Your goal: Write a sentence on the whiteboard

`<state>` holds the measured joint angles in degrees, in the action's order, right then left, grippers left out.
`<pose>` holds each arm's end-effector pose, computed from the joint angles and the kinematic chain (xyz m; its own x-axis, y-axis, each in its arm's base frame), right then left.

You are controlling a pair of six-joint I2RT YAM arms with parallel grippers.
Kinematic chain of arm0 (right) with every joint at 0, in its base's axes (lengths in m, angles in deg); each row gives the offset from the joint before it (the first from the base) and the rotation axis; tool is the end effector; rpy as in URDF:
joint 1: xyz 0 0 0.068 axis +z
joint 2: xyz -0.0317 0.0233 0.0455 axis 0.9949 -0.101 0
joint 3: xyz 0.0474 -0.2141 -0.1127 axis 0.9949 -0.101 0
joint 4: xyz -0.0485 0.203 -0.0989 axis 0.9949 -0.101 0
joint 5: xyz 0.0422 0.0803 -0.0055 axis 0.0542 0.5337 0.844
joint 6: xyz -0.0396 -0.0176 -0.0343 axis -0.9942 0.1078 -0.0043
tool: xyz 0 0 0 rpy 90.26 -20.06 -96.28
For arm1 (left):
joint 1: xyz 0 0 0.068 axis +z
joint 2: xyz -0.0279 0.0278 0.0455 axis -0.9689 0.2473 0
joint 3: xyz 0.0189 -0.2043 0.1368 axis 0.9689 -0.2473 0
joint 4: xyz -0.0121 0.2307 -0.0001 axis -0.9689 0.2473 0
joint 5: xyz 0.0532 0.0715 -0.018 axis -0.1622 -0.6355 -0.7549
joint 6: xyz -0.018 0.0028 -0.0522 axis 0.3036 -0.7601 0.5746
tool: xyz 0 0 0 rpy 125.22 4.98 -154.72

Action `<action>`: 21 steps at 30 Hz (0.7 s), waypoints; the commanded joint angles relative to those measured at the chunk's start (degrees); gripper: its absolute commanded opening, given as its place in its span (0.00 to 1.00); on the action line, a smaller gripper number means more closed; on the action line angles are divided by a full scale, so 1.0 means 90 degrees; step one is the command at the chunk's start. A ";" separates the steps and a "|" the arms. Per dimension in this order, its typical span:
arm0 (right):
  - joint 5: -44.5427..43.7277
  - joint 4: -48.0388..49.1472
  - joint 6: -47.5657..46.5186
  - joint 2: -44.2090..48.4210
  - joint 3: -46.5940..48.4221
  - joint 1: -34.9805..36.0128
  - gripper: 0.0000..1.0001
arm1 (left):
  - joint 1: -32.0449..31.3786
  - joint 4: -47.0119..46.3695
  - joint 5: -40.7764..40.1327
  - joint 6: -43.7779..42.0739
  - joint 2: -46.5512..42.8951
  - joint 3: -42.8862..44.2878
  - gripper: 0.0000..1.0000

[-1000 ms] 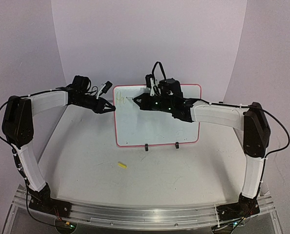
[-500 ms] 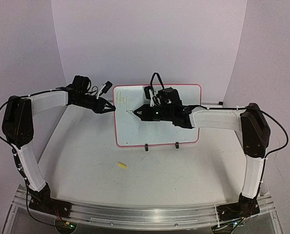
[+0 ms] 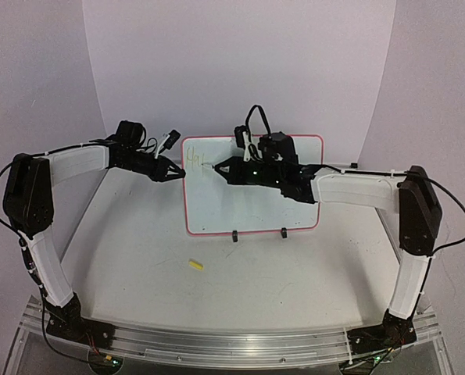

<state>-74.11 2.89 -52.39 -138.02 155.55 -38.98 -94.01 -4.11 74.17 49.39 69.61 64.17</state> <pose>0.2921 0.3087 0.2787 -0.5025 0.0770 -0.8611 -0.7223 0.5101 0.4671 0.3473 -0.1432 0.2536 -0.4783 0.3098 -0.8217 0.8357 0.4479 -0.3176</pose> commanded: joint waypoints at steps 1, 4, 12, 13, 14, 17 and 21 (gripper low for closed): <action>-0.0427 0.0197 -0.0126 0.0034 0.0366 0.0044 0.00 | -0.0014 -0.0143 -0.0047 -0.0090 -0.0376 0.0024 0.00; -0.0453 0.0160 -0.0158 -0.0130 0.0558 0.0044 0.00 | -0.0015 -0.0143 -0.0048 -0.0086 -0.0374 0.0033 0.00; -0.0703 0.0060 -0.0209 -0.0402 0.0824 0.0039 0.00 | -0.0020 -0.0143 -0.0056 -0.0092 -0.0378 0.0032 0.00; -0.0737 0.0050 -0.0207 -0.0426 0.0832 0.0040 0.00 | -0.0021 -0.0142 -0.0057 -0.0094 -0.0376 0.0033 0.00; -0.0772 0.0042 -0.0205 -0.0445 0.0836 0.0038 0.00 | -0.0020 -0.0138 -0.0056 -0.0099 -0.0375 0.0033 0.00; -0.0909 0.0038 -0.0175 -0.0463 0.0831 0.0037 0.00 | -0.0024 -0.0133 -0.0058 -0.0105 -0.0376 0.0030 0.00; -0.1140 0.0032 -0.0150 -0.0387 0.0704 0.0036 0.00 | -0.0024 -0.0133 -0.0057 -0.0105 -0.0376 0.0024 0.00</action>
<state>-80.53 2.51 -53.57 -141.26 160.56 -38.78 -94.01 -4.11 74.10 49.39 69.58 64.17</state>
